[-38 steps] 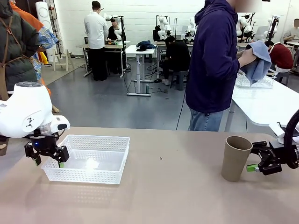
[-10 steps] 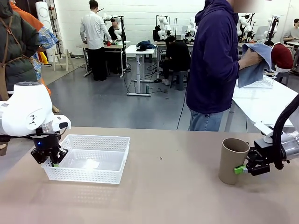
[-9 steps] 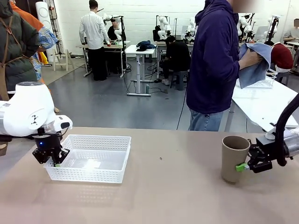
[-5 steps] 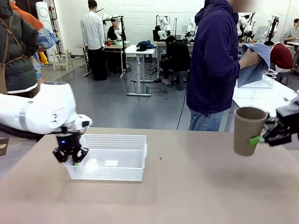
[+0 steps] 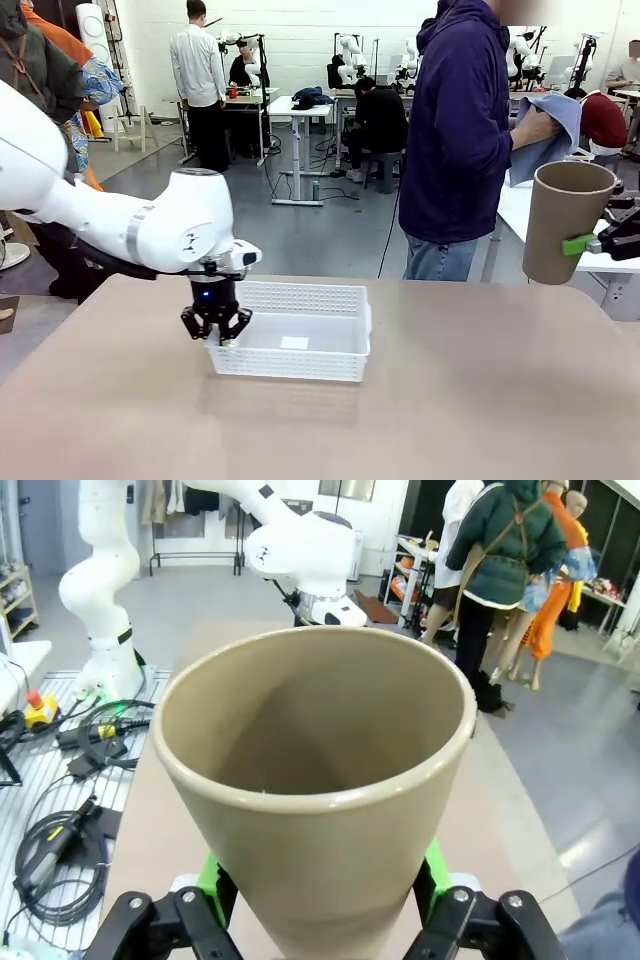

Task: Clean and organize the cups into the basket.
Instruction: Pick up the Organizing basket and move it to the center of the table, then pick up the Reusable plastic cup from the right side of the table and place it inside the Organizing basket.

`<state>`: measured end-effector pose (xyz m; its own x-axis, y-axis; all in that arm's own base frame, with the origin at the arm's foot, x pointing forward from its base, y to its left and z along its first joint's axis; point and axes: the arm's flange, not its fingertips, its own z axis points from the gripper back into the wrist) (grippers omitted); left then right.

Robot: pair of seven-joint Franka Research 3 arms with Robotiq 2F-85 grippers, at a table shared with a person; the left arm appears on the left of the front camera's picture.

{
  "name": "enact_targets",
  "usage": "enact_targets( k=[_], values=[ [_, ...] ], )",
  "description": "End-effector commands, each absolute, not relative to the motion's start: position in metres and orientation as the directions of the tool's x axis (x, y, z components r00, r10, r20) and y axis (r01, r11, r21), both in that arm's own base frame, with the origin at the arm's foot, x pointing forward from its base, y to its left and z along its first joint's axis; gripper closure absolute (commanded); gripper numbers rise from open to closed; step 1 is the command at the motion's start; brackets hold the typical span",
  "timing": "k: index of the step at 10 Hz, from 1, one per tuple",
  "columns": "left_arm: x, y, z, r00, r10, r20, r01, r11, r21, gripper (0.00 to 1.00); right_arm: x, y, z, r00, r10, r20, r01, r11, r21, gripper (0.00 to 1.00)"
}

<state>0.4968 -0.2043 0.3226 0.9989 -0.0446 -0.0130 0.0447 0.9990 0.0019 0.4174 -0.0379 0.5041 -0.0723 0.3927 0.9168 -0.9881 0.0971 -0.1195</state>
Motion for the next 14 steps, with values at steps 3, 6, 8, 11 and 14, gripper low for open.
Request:
enact_targets(
  k=[3, 6, 8, 11, 14],
  values=[
    [0.507, -0.281, 0.301, 0.996, -0.07, -0.059, 0.072, 0.997, 0.035, 1.0, 0.427, -0.037, 0.489, -0.063, 0.394, 0.917, -0.991, 0.082, -0.104, 0.74],
    [0.508, -0.308, 0.302, 0.998, -0.029, -0.06, 0.031, 0.999, 0.024, 1.0, 0.427, -0.037, 0.489, -0.063, 0.394, 0.917, -0.991, 0.082, -0.104, 0.74],
    [0.504, -0.295, 0.323, 0.997, -0.075, -0.032, 0.075, 0.997, 0.01, 1.0, 0.427, -0.037, 0.489, -0.063, 0.394, 0.917, -0.991, 0.082, -0.104, 0.74],
    [0.504, -0.295, 0.323, 0.997, -0.075, -0.032, 0.075, 0.997, 0.01, 1.0, 0.436, -0.01, 0.506, -0.046, 0.493, 0.869, -0.993, 0.069, -0.092, 0.16],
    [0.504, -0.295, 0.323, 0.997, -0.075, -0.032, 0.075, 0.997, 0.01, 1.0, 0.468, 0.074, 0.534, 0.026, 0.691, 0.722, -0.997, 0.074, -0.035, 0.16]
  ],
)
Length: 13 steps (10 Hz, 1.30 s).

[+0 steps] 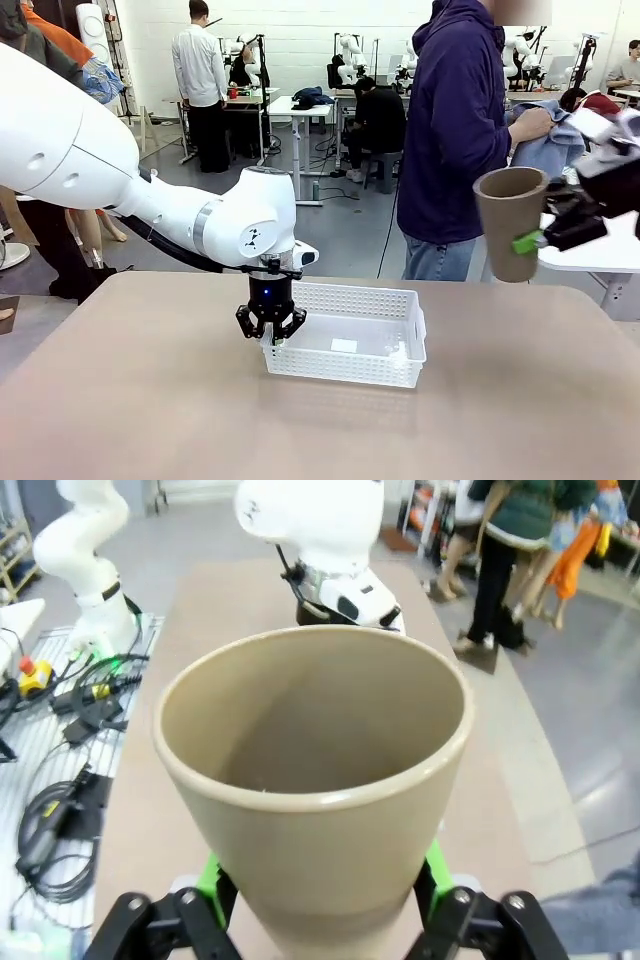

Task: Clean and organize the cups into the basket.
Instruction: Pick up the Organizing basket and move it to the center of the table, then pick up the Reusable plastic cup from the right side of the table and place it inside the Organizing basket.

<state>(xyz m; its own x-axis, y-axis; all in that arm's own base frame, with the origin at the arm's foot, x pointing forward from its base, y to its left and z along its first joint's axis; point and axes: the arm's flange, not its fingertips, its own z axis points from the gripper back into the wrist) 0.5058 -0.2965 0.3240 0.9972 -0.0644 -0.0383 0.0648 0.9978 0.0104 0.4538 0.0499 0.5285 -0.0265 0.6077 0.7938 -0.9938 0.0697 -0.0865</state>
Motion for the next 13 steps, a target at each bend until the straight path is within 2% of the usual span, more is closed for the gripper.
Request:
enact_targets(
  k=[1, 3, 4, 7, 11, 12, 13],
  values=[
    [0.504, -0.295, 0.323, 0.997, -0.075, -0.032, 0.075, 0.997, 0.01, 1.0, 0.478, 0.106, 0.529, 0.05, 0.761, 0.647, -0.997, 0.076, -0.012, 0.16],
    [0.504, -0.295, 0.323, 0.997, -0.075, -0.032, 0.075, 0.997, 0.01, 1.0, 0.503, 0.168, 0.491, 0.114, 0.892, 0.438, -0.993, 0.105, 0.045, 0.16],
    [0.504, -0.295, 0.323, 0.997, -0.075, -0.032, 0.075, 0.997, 0.01, 1.0, 0.512, 0.195, 0.474, 0.109, 0.922, 0.371, -0.994, 0.099, 0.048, 0.16],
    [0.504, -0.295, 0.323, 0.997, -0.075, -0.032, 0.075, 0.997, 0.01, 1.0, 0.518, 0.264, 0.432, 0.045, 0.969, 0.244, -0.998, 0.033, 0.054, 0.16],
    [0.504, -0.295, 0.323, 0.997, -0.075, -0.032, 0.075, 0.997, 0.01, 1.0, 0.503, 0.29, 0.426, 0.025, 0.998, 0.063, -1.0, 0.024, 0.017, 0.16],
    [0.504, -0.295, 0.323, 0.997, -0.075, -0.032, 0.075, 0.997, 0.01, 1.0, 0.497, 0.288, 0.425, 0.019, 0.999, 0.03, -0.999, 0.018, 0.03, 0.16],
    [0.504, -0.295, 0.323, 0.997, -0.075, -0.032, 0.075, 0.997, 0.01, 1.0, 0.504, 0.287, 0.42, -0.001, 0.99, 0.138, -1.0, -0.003, 0.017, 0.16]
  ],
)
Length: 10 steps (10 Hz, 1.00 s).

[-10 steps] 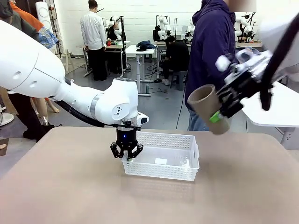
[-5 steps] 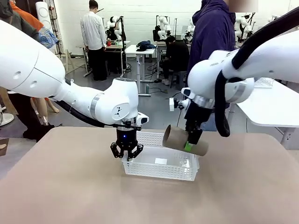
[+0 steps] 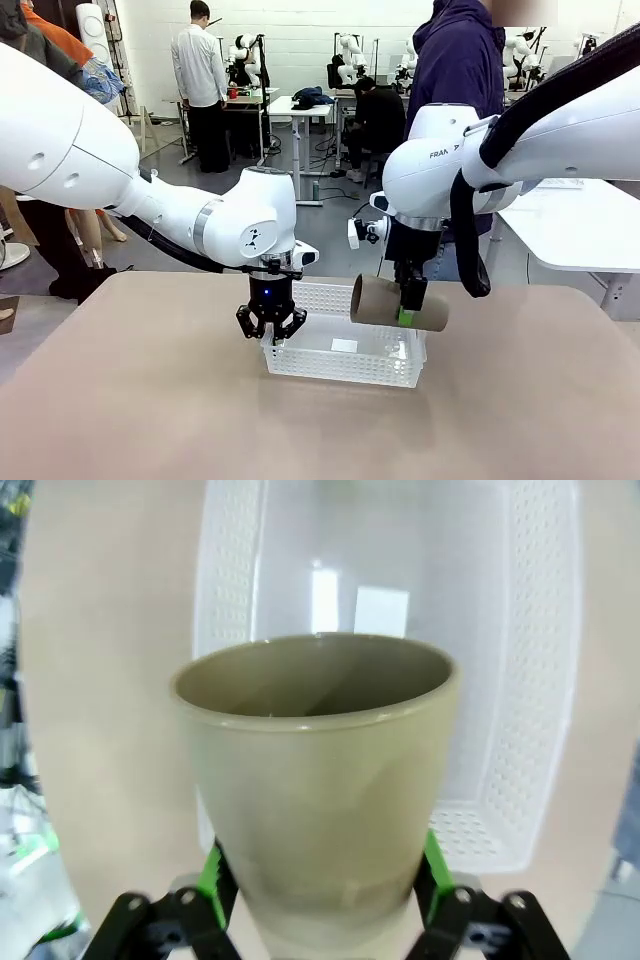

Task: Clean and organize the cups into the basket.
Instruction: Pick up the Organizing basket and move it to the center of the table, then pick up the Reusable plastic cup from the right side of the table and place it inside the Organizing basket.

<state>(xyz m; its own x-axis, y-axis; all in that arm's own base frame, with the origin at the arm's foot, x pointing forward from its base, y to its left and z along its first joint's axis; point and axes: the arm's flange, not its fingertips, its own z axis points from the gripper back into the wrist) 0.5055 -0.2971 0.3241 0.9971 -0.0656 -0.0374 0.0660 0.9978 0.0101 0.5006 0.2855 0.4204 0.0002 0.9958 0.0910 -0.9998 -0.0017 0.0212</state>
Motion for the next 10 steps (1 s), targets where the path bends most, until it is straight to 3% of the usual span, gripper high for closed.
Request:
enact_targets(
  k=[1, 5, 8, 10],
  values=[
    [0.504, -0.295, 0.323, 0.997, -0.075, -0.032, 0.075, 0.997, 0.01, 1.0, 0.504, 0.287, 0.42, -0.001, 0.99, 0.138, -1.0, -0.003, 0.017, 0.16],
    [0.504, -0.295, 0.323, 0.997, -0.075, -0.032, 0.075, 0.997, 0.01, 1.0, 0.504, 0.287, 0.42, -0.001, 0.99, 0.138, -1.0, -0.003, 0.017, 0.16],
    [0.504, -0.295, 0.323, 0.997, -0.075, -0.032, 0.075, 0.997, 0.01, 1.0, 0.488, 0.319, 0.428, -0.064, 0.998, 0.0, -0.997, -0.064, -0.036, 0.16],
    [0.504, -0.295, 0.323, 0.997, -0.075, -0.032, 0.075, 0.997, 0.01, 1.0, 0.495, 0.34, 0.423, -0.085, 0.996, -0.007, -0.996, -0.085, -0.034, 0.16]
  ],
)
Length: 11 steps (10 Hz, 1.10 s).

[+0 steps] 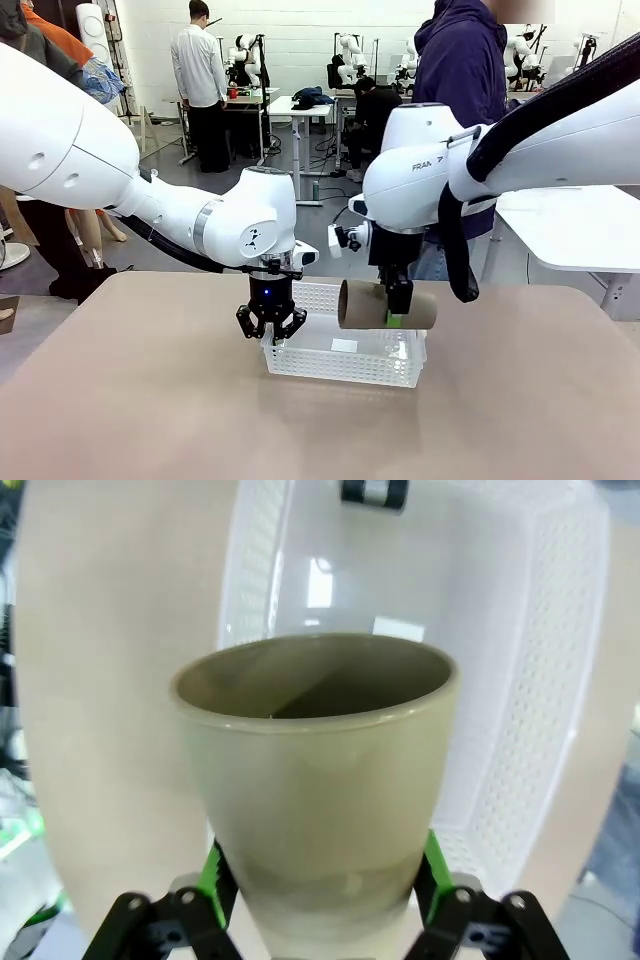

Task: Clean and organize the cups into the basket.
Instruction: Pick up the Organizing basket and move it to the center of the table, then pick up the Reusable plastic cup from the right side of the table and place it inside the Organizing basket.

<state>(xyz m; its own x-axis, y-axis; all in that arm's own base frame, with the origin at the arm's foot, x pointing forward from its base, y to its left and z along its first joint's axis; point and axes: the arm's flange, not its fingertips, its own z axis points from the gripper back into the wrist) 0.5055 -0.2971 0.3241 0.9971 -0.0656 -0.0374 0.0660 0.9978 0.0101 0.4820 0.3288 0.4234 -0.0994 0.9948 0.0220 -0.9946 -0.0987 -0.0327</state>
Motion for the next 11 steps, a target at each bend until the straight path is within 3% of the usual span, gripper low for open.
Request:
enact_targets(
  k=[1, 4, 8, 11],
  values=[
    [0.504, -0.295, 0.323, 0.997, -0.075, -0.032, 0.075, 0.997, 0.01, 1.0, 0.503, 0.347, 0.414, -0.094, 0.996, -0.001, -0.996, -0.094, -0.008, 0.16],
    [0.504, -0.295, 0.323, 0.997, -0.075, -0.032, 0.075, 0.997, 0.01, 1.0, 0.52, 0.351, 0.388, -0.072, 0.996, 0.054, -0.996, -0.075, 0.042, 0.16],
    [0.504, -0.295, 0.323, 0.997, -0.075, -0.032, 0.075, 0.997, 0.01, 1.0, 0.526, 0.342, 0.369, 0.023, 0.994, 0.102, -1.0, 0.025, -0.012, 0.16],
    [0.504, -0.295, 0.323, 0.997, -0.075, -0.032, 0.075, 0.997, 0.01, 1.0, 0.518, 0.334, 0.376, 0.029, 0.975, 0.219, -0.997, 0.044, -0.064, 0.16]
  ],
)
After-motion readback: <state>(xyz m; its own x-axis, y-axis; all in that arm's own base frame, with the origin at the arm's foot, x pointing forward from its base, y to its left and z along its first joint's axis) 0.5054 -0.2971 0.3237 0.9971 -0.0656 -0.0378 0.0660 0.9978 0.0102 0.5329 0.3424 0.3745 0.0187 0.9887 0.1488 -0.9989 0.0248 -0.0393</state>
